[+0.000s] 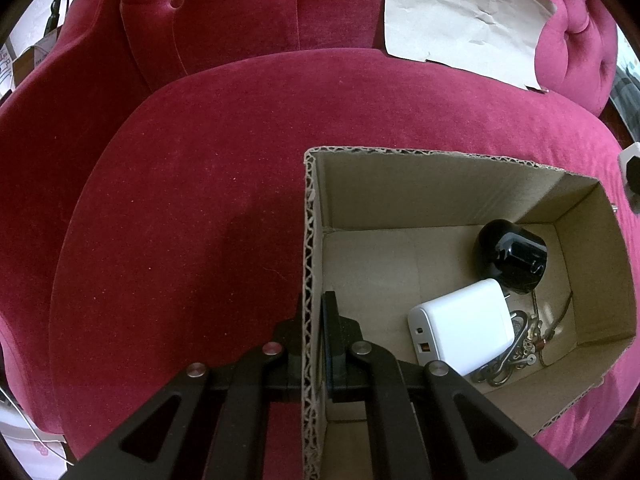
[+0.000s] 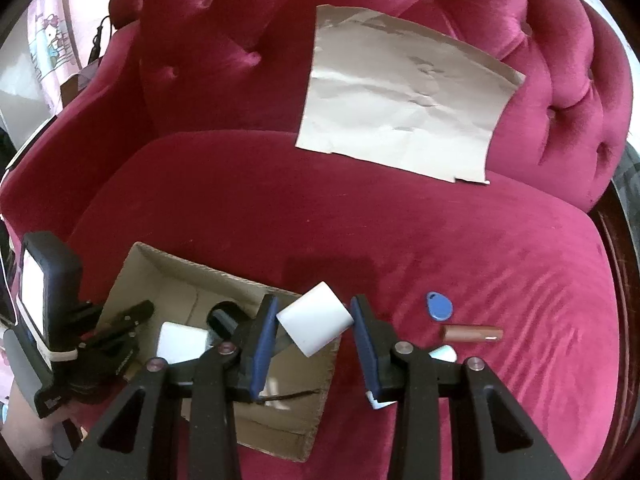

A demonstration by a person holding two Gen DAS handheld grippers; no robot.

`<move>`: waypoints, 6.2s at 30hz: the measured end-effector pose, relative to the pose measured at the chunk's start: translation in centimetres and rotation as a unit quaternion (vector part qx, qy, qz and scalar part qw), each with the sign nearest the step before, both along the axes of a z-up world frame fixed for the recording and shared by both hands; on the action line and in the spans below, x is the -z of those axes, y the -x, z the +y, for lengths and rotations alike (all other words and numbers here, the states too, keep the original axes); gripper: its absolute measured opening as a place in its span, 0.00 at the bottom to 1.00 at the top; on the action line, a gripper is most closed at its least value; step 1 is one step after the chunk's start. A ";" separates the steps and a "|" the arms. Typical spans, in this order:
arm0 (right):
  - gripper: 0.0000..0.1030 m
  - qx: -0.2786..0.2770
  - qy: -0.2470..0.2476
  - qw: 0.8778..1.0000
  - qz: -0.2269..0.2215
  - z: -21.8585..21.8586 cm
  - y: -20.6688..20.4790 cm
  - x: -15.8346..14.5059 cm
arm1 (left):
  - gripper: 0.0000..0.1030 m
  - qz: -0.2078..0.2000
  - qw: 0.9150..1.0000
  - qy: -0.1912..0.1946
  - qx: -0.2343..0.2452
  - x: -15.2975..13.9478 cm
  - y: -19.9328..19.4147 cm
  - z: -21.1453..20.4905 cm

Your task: Organize rigid objects

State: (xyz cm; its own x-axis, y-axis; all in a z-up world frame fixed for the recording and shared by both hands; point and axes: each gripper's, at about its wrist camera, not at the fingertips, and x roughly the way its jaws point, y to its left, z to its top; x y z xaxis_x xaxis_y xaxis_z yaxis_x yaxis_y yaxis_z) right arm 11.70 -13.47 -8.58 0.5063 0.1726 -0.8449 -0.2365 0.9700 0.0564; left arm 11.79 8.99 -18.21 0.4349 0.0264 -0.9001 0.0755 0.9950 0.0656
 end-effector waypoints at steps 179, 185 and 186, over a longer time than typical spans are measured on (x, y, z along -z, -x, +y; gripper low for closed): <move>0.74 0.153 0.024 0.986 0.067 -14.3 -4.0 7.4 | 0.03 0.001 1.000 0.000 0.009 0.2 -0.3 0.0; 0.74 0.138 0.034 0.989 0.050 -12.9 -3.4 5.6 | 0.03 0.001 1.000 0.001 0.009 0.2 -0.3 0.0; 0.74 0.137 0.035 0.989 0.048 -12.8 -3.2 5.3 | 0.03 0.001 1.000 0.001 0.009 0.2 -0.3 0.0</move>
